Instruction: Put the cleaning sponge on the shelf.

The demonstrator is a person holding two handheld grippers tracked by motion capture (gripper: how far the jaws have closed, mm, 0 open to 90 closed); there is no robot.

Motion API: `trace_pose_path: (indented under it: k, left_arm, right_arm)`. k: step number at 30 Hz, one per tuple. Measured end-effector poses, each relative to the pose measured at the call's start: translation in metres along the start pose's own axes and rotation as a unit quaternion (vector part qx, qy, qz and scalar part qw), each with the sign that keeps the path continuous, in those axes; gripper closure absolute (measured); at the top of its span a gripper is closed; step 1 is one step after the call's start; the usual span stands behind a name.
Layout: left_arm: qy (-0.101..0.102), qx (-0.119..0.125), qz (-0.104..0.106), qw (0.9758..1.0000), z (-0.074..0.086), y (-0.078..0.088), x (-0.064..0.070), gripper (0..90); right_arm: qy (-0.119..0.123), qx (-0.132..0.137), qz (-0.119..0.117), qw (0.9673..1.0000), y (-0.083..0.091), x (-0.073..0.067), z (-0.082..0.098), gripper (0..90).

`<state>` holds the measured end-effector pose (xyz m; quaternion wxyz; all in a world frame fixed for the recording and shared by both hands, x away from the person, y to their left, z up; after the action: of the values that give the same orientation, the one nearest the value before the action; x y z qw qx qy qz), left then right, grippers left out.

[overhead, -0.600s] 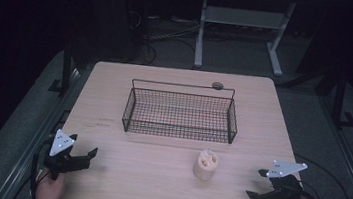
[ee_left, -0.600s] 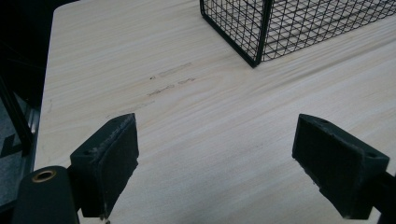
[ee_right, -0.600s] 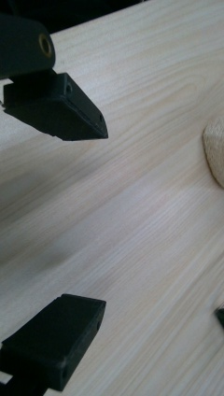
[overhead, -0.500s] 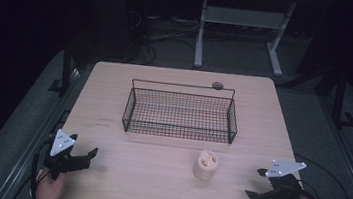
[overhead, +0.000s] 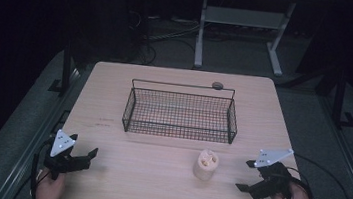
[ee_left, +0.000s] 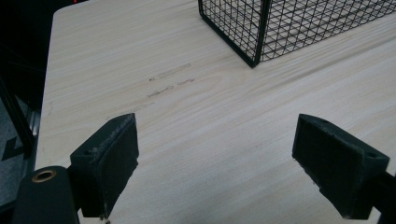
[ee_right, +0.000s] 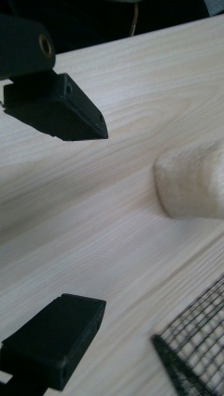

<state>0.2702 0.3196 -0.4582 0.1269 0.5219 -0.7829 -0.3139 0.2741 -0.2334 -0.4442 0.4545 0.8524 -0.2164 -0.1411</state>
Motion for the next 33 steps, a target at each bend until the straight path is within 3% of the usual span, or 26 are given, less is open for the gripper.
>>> trace_pose_path:
  k: [5,10,33]
  left_arm:
    - [0.0,0.004,0.0,1.0,-0.001,0.002,-0.001,13.7]
    - [-0.002,0.006,0.0,1.0,-0.001,0.001,0.0,13.7]
    - [-0.005,0.008,0.001,1.0,-0.002,0.003,0.001,13.7]
  right_arm:
    - [0.043,-0.026,-0.002,0.9987,0.002,-0.004,-0.027,14.3]
    - [0.066,-0.041,-0.008,0.9969,0.001,-0.006,-0.044,14.3]
    - [0.125,-0.089,-0.025,0.9878,-0.019,-0.012,-0.096,14.7]
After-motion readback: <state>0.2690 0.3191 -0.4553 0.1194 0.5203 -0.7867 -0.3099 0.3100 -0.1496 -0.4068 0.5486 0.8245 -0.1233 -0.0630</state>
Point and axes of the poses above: each handheld gripper's, and its own axes: y roughly backward along the jaws, z roughly out of its underside, x roughly to its right, the point moved 3 cm from there along -y, roughly forward along the jaws, and after that the axes turned 6 degrees about -x, right-handed, at the moved point
